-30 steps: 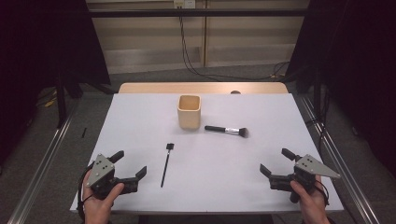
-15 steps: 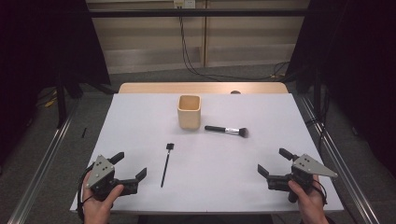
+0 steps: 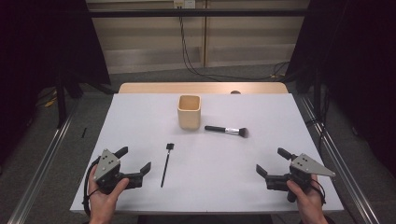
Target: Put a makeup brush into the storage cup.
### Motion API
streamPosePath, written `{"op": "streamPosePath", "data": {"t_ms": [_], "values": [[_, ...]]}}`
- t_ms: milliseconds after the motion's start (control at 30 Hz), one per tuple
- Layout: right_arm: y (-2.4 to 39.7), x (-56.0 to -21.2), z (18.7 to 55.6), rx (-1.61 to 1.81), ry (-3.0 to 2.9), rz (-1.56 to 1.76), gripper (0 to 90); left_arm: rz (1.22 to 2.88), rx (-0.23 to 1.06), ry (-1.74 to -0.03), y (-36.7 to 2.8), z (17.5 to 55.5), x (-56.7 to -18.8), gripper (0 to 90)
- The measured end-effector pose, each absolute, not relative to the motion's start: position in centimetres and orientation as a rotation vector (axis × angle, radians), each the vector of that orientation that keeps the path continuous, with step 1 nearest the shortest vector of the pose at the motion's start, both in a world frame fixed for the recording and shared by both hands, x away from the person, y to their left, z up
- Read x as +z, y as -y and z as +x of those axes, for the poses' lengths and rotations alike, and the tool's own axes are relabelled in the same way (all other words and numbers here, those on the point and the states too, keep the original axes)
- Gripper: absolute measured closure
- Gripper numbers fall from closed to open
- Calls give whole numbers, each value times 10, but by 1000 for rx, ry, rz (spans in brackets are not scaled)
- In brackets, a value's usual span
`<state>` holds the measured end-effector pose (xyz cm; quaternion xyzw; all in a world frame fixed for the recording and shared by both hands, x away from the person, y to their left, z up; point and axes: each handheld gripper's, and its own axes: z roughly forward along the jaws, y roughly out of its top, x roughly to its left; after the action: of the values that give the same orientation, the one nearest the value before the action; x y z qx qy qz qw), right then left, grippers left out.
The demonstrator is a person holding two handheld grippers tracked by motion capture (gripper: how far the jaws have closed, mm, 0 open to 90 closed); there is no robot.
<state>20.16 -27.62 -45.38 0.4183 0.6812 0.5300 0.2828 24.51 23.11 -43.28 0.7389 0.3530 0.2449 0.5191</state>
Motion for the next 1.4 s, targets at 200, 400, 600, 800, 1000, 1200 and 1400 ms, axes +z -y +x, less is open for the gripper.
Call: {"op": "streamPosePath", "data": {"t_ms": [200, 400, 600, 800, 1000, 1200, 1400], "values": [[276, -454, 202, 1420, -1824, 1125, 0, 1793, 588, -831, -224, 255, -431, 41], [275, -454, 202, 1422, -1822, 1124, 0, 1777, 612, -829, -220, 265, -423, 41], [276, -454, 202, 1424, -1824, 1124, 0, 1784, 612, -838, -217, 273, -418, 30], [275, -454, 202, 1421, -1830, 1128, 0, 1784, 600, -810, -208, 282, -407, 31], [276, -454, 202, 1421, -1835, 1124, 0, 1806, 565, -805, -201, 293, -405, 31], [275, -455, 202, 1425, -1833, 1129, 0, 1838, 567, -810, -194, 298, -404, 46], [275, -455, 202, 1424, -1840, 1129, 0, 1860, 517, -830, -188, 305, -401, 46]]}}
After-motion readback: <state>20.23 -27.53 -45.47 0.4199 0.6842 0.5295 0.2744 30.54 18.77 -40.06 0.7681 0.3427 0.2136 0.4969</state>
